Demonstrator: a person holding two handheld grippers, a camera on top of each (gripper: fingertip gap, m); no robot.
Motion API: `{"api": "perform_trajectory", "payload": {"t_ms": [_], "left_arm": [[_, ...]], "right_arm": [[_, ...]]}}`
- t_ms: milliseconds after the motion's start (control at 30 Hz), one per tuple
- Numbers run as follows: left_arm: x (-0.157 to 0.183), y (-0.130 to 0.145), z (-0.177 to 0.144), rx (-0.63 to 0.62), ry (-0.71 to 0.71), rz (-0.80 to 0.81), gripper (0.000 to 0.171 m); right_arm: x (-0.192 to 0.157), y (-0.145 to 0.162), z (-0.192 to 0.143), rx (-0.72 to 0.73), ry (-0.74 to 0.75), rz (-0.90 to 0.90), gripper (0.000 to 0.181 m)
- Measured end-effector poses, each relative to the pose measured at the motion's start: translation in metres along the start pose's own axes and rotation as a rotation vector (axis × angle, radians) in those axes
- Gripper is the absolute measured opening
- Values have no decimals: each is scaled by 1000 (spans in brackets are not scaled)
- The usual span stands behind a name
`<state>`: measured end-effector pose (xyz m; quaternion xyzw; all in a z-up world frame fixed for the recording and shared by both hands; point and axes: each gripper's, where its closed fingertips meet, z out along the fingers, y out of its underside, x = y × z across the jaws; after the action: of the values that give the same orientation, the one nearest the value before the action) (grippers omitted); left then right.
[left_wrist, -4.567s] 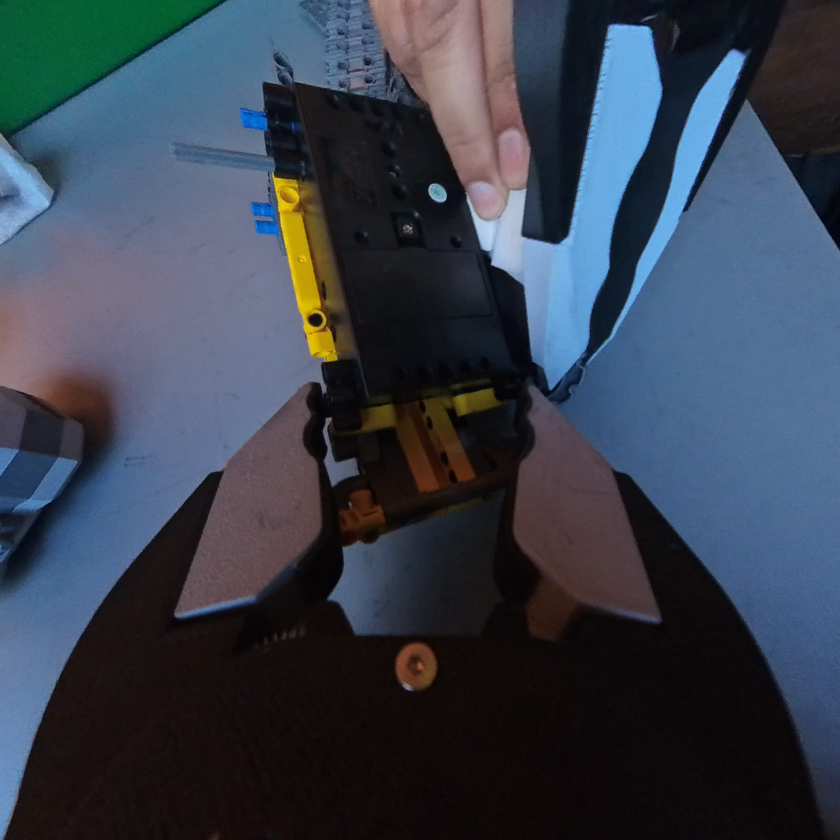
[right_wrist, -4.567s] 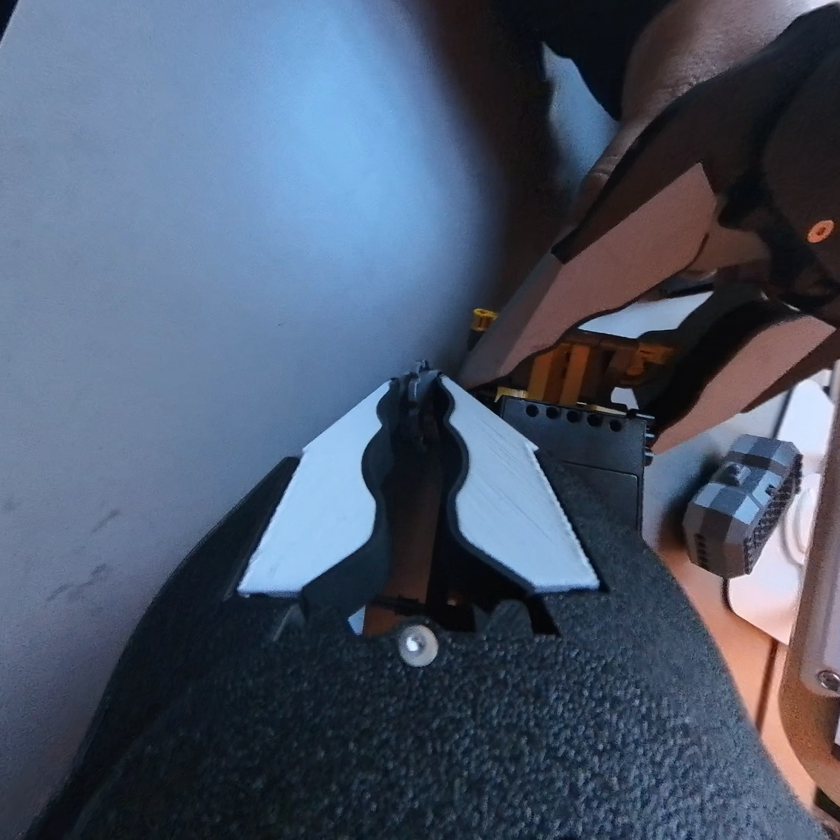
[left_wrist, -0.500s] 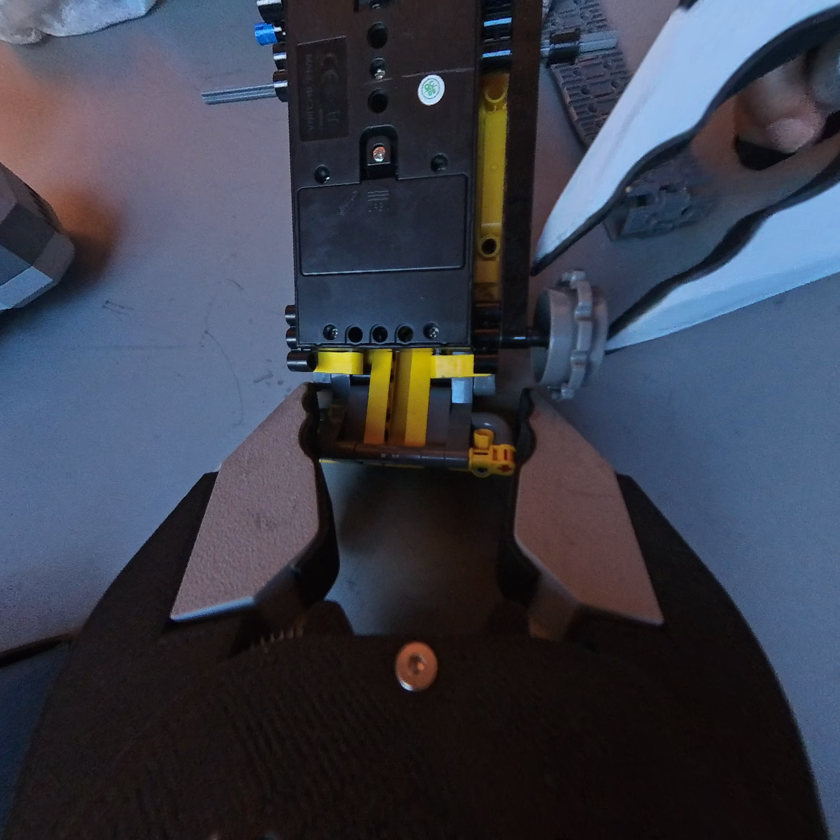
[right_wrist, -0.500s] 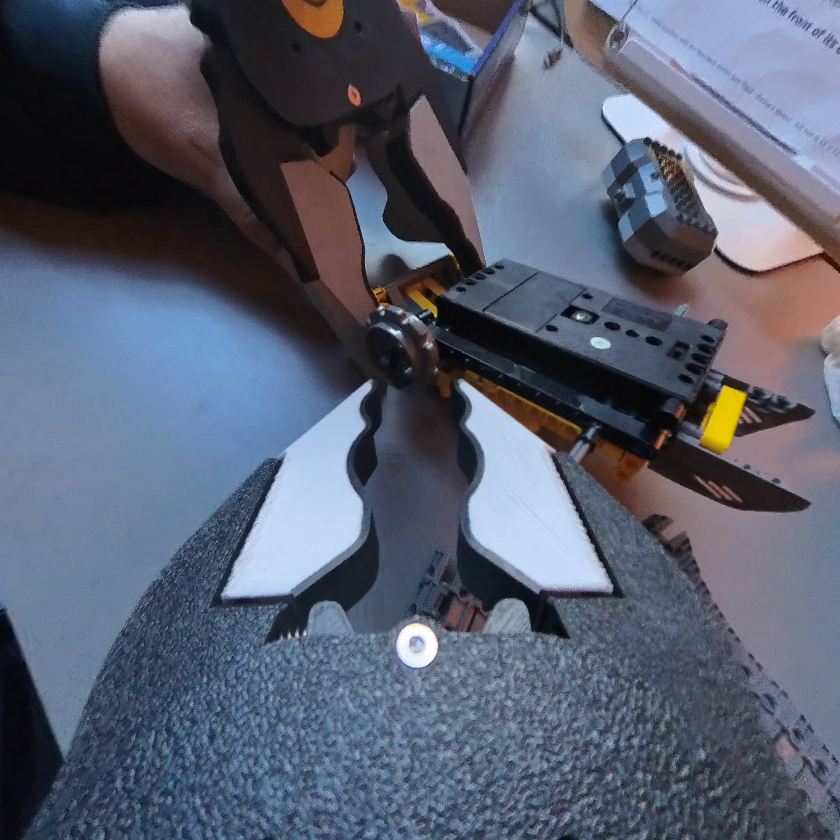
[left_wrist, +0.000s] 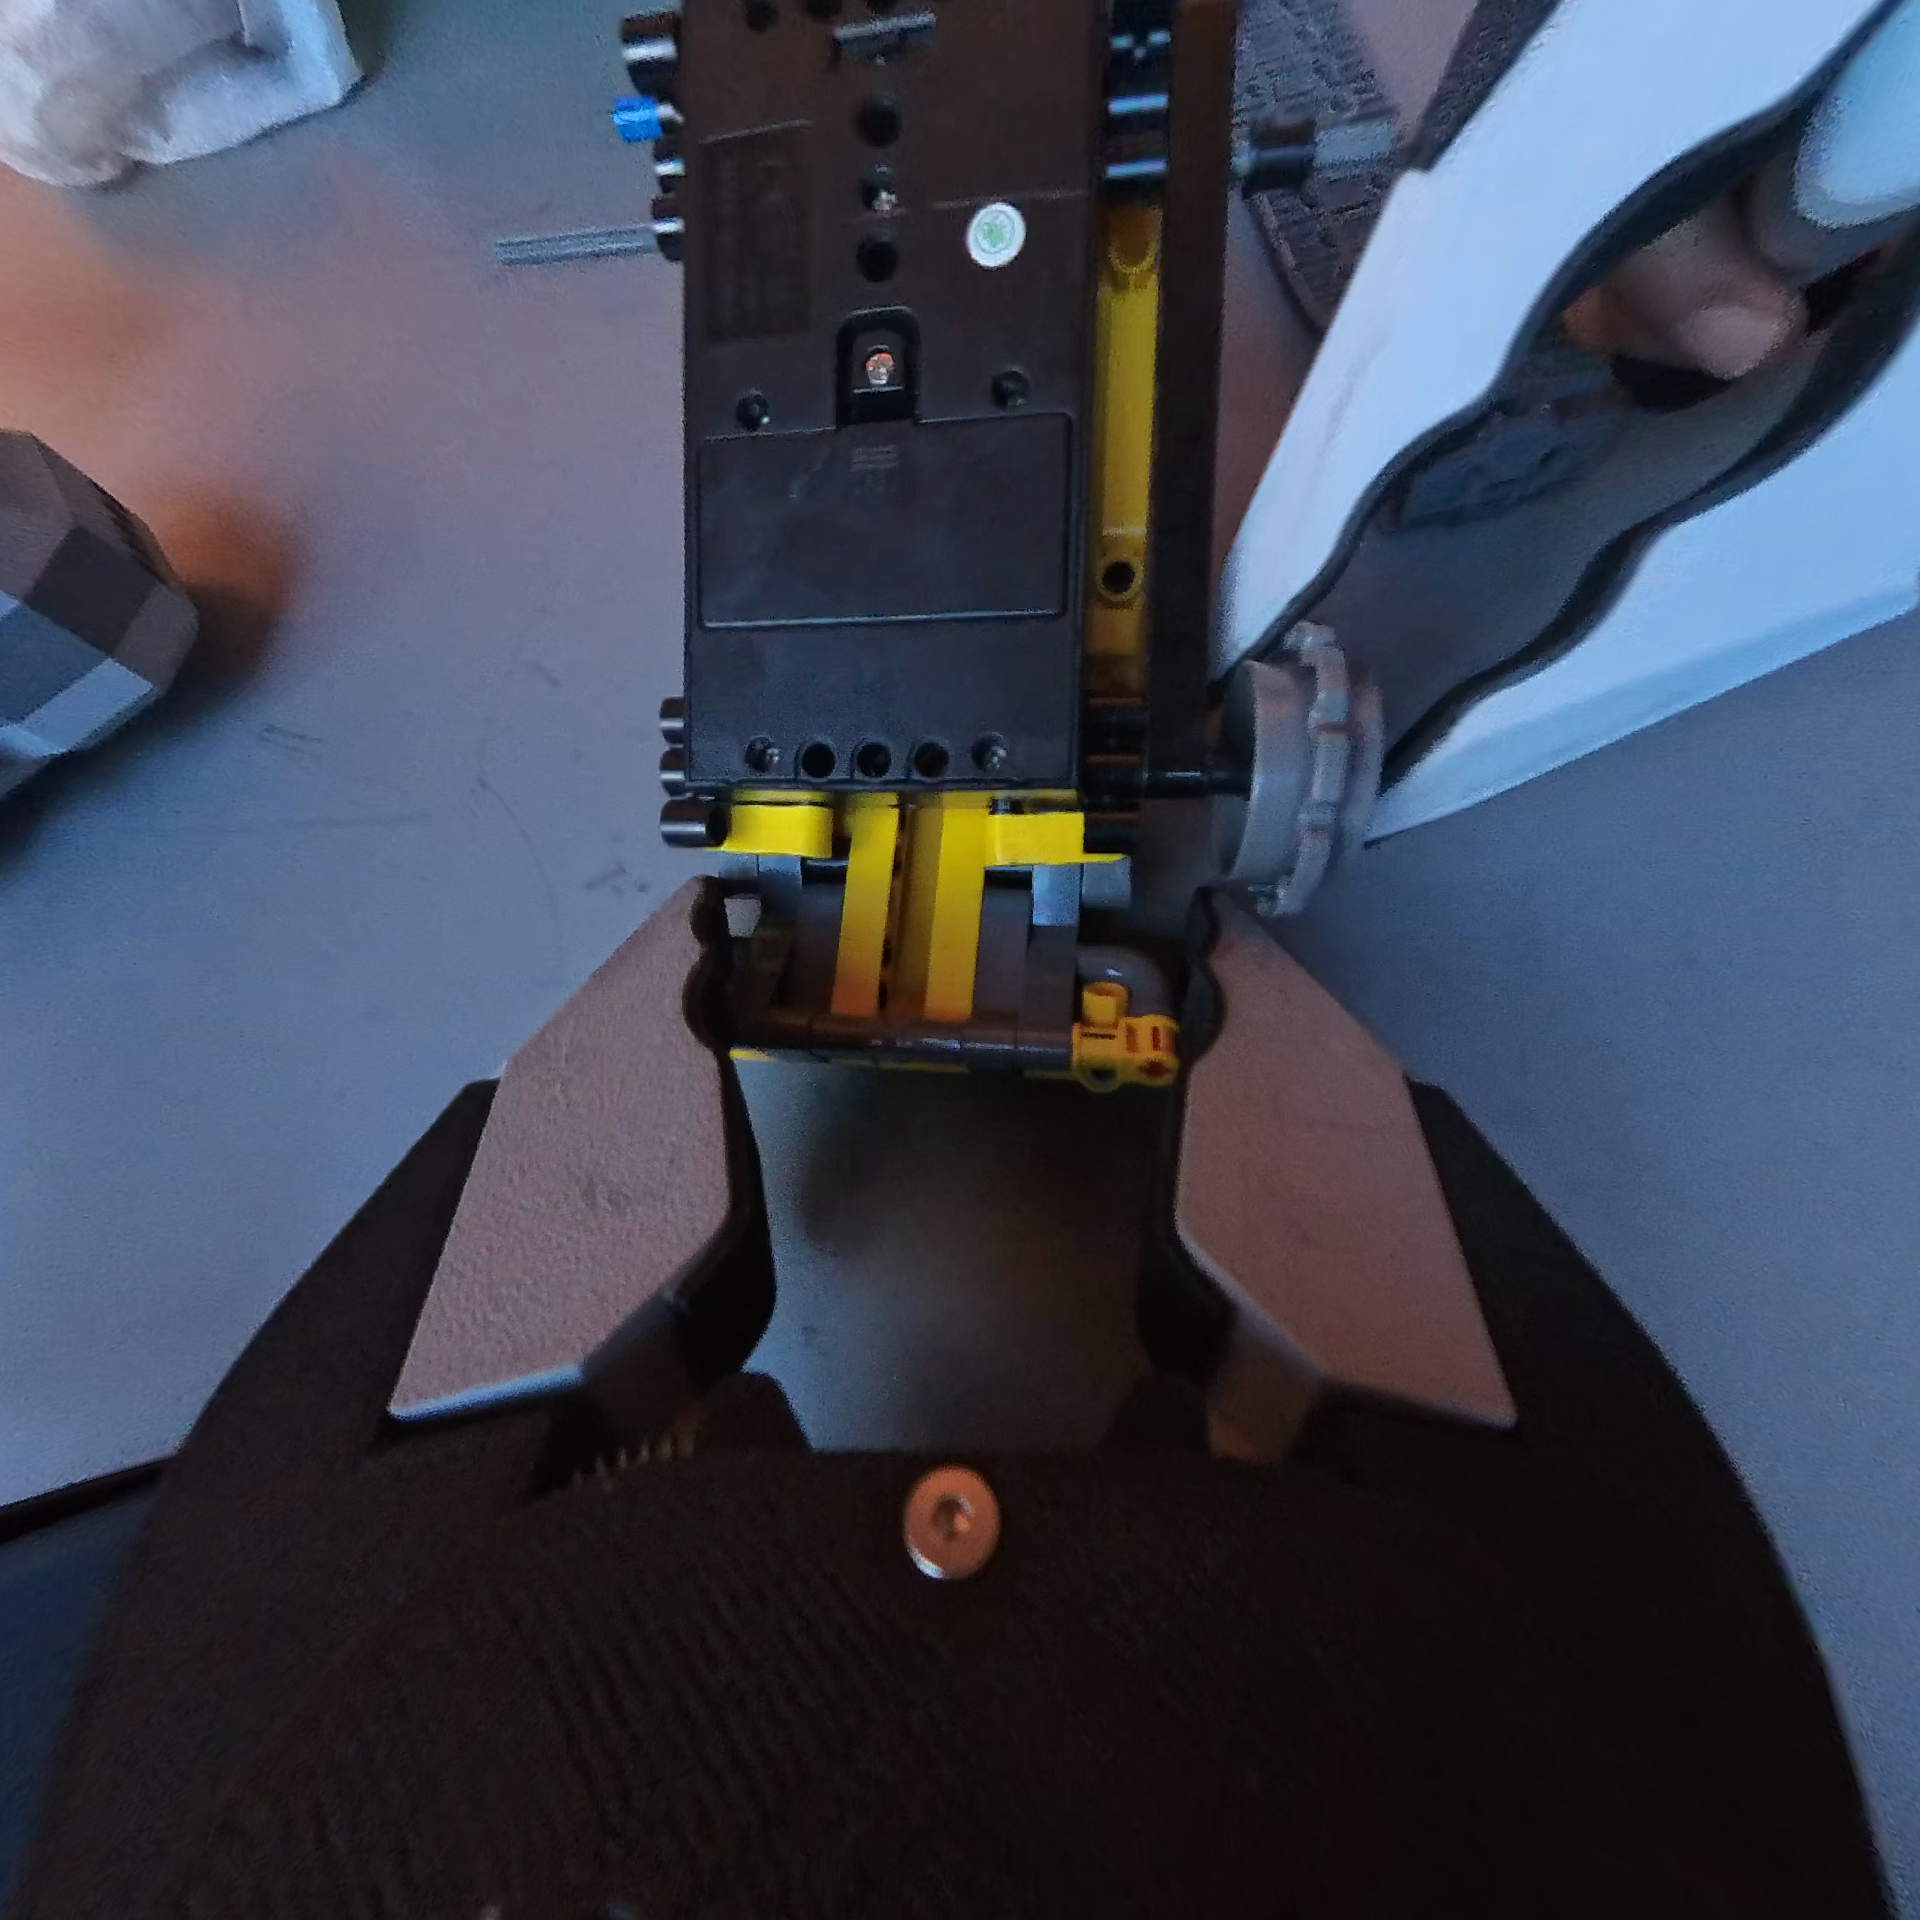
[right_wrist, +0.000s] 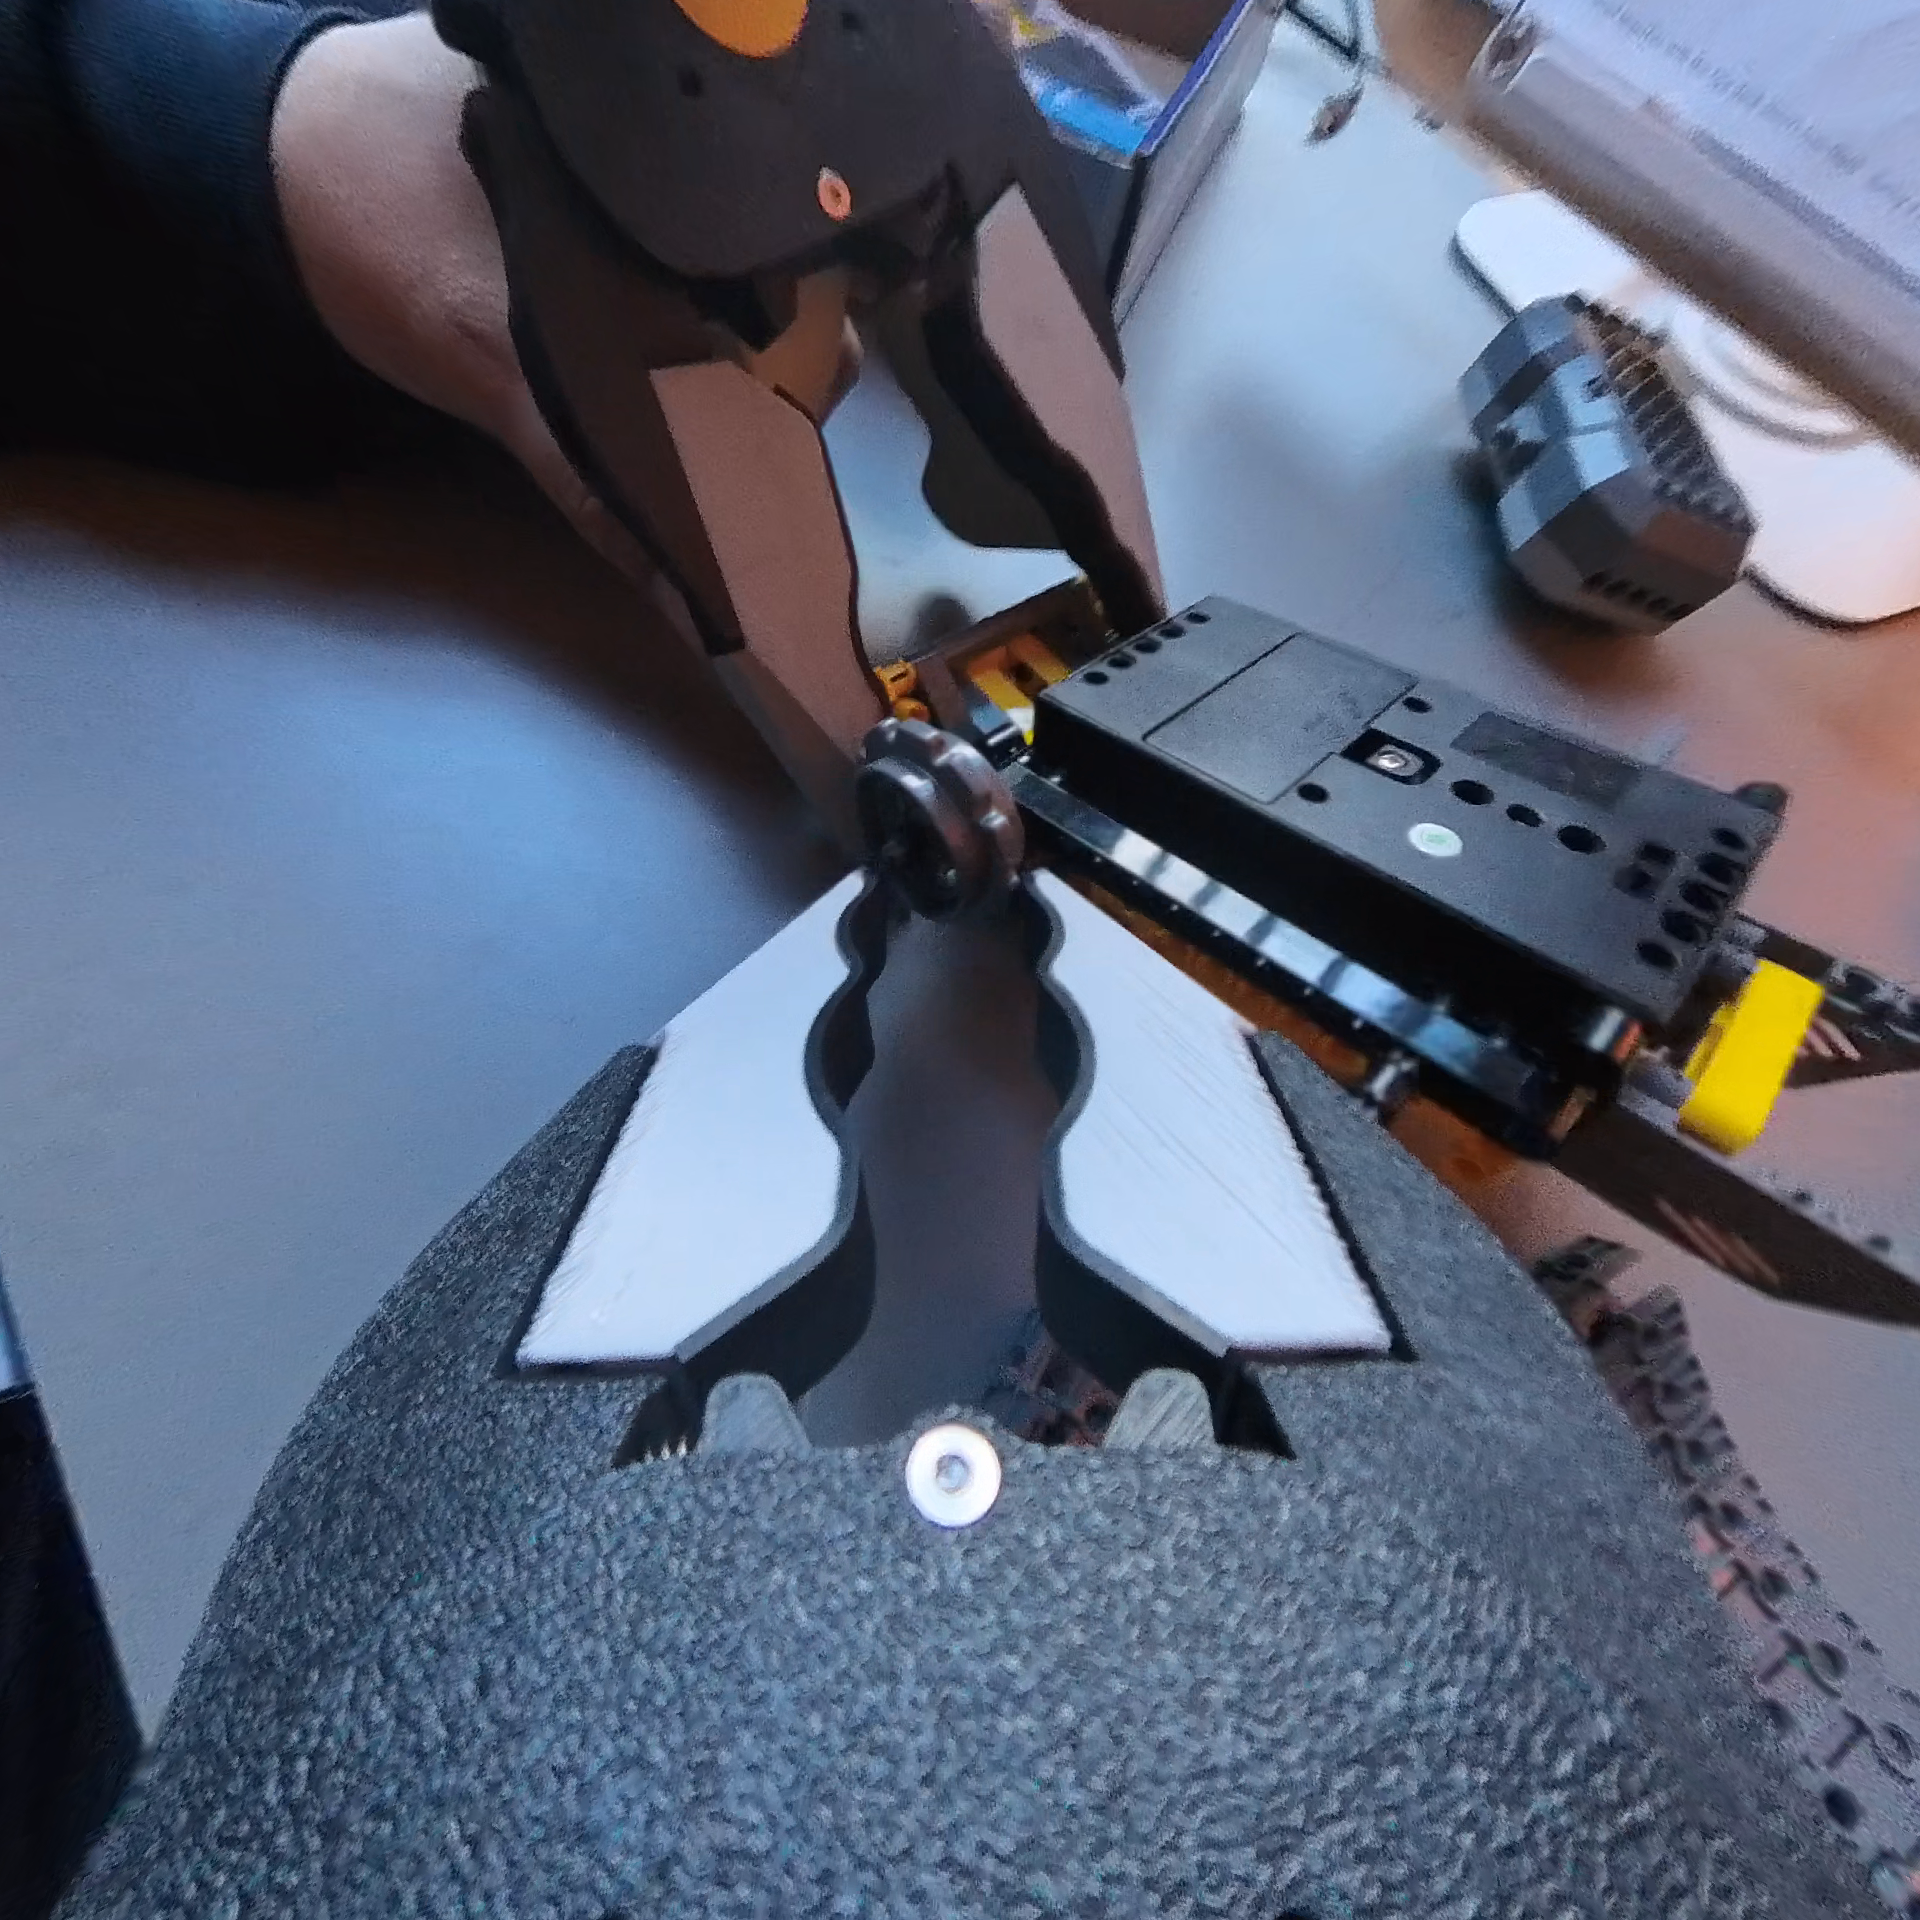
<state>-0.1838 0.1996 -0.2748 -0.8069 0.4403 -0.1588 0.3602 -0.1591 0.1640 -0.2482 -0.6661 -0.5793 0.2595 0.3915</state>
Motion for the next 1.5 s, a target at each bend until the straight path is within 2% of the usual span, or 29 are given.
{"api": "perform_trajectory", "payload": {"t_ms": [200,300,400,567,667,733,833,933,1067,1100,1200,1400,1500], "left_arm": [[2,-3,-3,22,1,35,85],[4,-9,-10,74,-4,53,75],[7,-12,-19,102,-54,174,69],[20,-31,-36,194,-218,446,48],[35,-39,-48,229,-269,509,36],[46,-44,-57,245,-296,519,37],[64,-49,-73,251,-326,521,42],[84,-46,-85,249,-281,466,41],[107,-37,-98,274,-188,352,43],[114,-37,-101,293,-153,315,48],[125,-49,-114,367,-111,256,44],[133,-48,-91,267,-60,263,50],[125,-43,-78,242,-77,229,48]], "right_arm": [[-5,-1,-1,4,-109,83,19],[-4,-11,-8,55,-168,181,18],[-4,-23,-20,91,-260,306,15],[-8,-25,-25,33,-268,311,12],[-15,-39,-37,58,-352,390,13],[-23,-46,-47,52,-429,446,13],[-37,-53,-60,29,-533,496,13],[-55,-57,-67,0,-613,518,14],[-79,-61,-71,19,-659,473,15],[-84,-59,-70,16,-658,462,15],[-95,-53,-66,1,-645,424,15],[-108,-64,-74,50,-770,422,15],[-100,-55,-67,41,-737,381,14]]}}
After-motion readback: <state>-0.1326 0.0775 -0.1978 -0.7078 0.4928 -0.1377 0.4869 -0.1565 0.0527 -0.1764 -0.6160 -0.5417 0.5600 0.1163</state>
